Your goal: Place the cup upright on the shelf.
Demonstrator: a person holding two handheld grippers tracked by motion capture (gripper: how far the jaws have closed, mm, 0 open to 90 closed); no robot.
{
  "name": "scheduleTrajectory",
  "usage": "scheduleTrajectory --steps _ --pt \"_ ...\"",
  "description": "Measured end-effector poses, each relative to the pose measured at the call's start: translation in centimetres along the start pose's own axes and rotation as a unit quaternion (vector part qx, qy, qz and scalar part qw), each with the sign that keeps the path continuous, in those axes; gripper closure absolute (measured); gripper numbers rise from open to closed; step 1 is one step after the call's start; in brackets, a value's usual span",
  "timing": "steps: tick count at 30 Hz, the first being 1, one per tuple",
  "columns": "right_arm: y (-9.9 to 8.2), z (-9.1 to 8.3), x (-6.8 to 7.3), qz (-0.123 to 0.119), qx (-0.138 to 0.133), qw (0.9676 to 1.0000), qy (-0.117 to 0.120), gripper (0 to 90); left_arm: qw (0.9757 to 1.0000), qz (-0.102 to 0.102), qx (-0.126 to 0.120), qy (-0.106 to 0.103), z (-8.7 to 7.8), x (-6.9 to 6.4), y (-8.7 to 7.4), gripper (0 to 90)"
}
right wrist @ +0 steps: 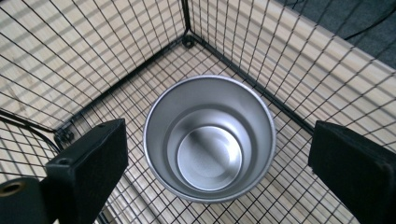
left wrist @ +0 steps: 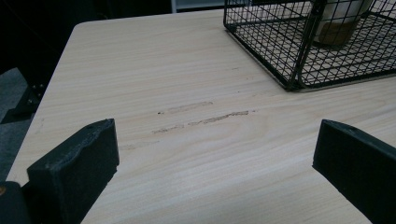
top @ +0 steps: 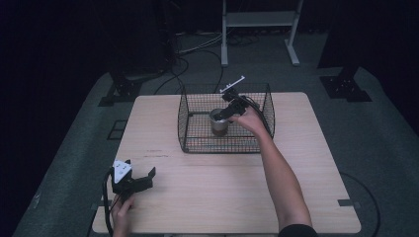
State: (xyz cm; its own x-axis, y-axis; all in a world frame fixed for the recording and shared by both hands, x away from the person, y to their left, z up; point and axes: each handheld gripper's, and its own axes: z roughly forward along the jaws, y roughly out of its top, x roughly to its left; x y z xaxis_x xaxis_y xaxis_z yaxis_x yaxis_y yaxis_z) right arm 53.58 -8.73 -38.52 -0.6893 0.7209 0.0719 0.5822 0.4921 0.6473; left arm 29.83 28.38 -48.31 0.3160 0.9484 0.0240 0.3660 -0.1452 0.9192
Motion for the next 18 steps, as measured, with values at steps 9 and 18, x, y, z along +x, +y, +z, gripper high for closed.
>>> scheduleTrajectory --steps 9,18 --pt "-0.5 -2.9 0.0 0.018 -0.033 0.9993 0.008 4.6 1.0 0.002 0.003 -0.001 0.0 0.0 0.0 0.0" --pt "-1.7 -6.1 1.1 0.004 -0.07 0.9967 0.041 5.3 1.0 0.006 0.004 0.002 0.0 -0.1 0.0 0.0"
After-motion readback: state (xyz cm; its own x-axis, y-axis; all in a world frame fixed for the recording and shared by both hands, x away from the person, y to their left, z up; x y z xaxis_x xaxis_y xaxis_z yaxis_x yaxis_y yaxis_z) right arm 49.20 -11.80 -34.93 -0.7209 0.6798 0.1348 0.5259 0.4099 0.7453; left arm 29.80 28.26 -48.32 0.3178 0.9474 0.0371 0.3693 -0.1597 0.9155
